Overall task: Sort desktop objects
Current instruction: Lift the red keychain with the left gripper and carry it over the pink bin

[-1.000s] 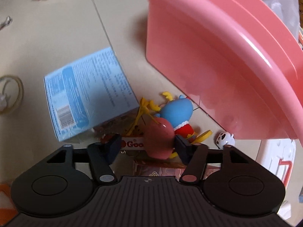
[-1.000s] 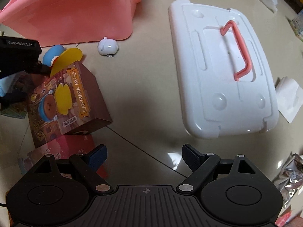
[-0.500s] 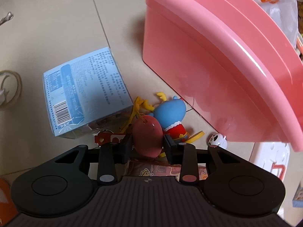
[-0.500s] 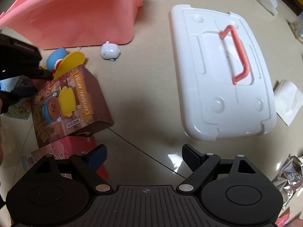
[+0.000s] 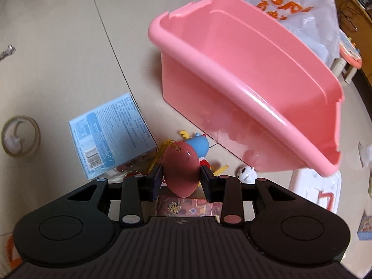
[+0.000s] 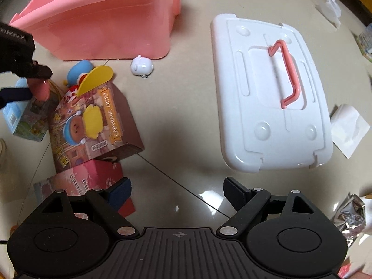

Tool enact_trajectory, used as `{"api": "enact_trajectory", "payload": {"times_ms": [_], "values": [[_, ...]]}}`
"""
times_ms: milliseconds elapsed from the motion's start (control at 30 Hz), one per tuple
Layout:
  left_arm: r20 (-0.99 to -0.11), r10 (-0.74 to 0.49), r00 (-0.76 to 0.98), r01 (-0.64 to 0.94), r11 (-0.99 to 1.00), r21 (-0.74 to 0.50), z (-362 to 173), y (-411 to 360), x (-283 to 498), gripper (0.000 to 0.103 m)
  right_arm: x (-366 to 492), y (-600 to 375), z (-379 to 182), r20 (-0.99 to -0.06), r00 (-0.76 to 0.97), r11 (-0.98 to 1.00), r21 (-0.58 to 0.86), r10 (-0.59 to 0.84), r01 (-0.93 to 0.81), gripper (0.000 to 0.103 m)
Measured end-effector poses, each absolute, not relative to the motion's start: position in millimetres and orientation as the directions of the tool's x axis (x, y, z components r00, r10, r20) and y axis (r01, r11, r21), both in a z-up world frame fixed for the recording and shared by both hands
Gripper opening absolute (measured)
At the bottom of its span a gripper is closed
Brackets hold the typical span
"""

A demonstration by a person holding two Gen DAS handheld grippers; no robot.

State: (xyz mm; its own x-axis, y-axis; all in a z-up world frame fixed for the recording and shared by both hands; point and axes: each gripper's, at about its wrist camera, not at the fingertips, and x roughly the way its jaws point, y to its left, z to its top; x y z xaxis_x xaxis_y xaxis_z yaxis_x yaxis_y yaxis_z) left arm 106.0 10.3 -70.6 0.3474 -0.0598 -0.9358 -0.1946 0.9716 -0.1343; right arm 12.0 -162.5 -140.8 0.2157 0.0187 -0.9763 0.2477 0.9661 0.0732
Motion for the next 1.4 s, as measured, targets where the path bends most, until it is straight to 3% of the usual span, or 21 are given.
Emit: {"api": "enact_trajectory", "payload": {"times_ms": [833, 1400], "values": [[-0.895, -0.043, 0.445, 0.082, 0.997, -0.007, 64, -7, 112, 0.036, -6, -147, -96, -0.956, 0.290, 0.976, 0.105, 0.047, 0.190, 0.084], [-0.884, -0.143, 0.446, 0.187, 0.980, -0.064, 108, -50, 138, 0.036, -9, -164, -97, -0.948, 0.304, 0.953, 0.171, 0.091, 0.250, 0.084]]}}
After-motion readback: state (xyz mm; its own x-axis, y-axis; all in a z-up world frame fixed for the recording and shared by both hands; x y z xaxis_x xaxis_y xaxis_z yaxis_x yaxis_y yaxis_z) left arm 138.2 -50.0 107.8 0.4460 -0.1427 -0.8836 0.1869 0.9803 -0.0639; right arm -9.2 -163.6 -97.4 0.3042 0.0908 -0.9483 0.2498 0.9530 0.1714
